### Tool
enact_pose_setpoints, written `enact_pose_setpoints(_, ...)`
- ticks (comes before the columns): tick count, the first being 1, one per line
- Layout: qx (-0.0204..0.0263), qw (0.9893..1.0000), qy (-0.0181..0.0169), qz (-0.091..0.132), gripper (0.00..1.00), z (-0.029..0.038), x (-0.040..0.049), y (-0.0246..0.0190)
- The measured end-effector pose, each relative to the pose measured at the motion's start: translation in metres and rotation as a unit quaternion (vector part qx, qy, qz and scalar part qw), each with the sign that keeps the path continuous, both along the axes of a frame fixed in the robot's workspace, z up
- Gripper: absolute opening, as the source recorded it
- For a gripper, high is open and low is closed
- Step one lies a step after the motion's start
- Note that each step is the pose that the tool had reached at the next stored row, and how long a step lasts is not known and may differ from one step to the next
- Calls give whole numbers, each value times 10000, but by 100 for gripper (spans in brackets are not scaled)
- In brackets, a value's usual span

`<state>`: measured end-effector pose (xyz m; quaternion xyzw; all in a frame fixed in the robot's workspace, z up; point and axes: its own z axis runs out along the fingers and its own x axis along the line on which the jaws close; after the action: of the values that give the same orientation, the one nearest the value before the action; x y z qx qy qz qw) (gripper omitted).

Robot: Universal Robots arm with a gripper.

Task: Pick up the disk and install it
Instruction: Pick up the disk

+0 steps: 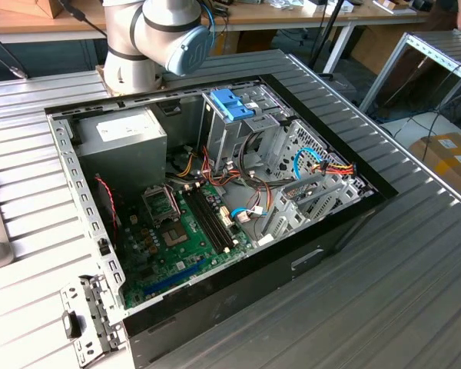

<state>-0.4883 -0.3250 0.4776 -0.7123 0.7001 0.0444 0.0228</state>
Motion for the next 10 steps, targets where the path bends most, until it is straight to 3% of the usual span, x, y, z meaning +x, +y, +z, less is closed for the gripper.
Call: enact_pose_setpoints(10, 0, 10000, 0, 1, 37, 1, 0, -14)
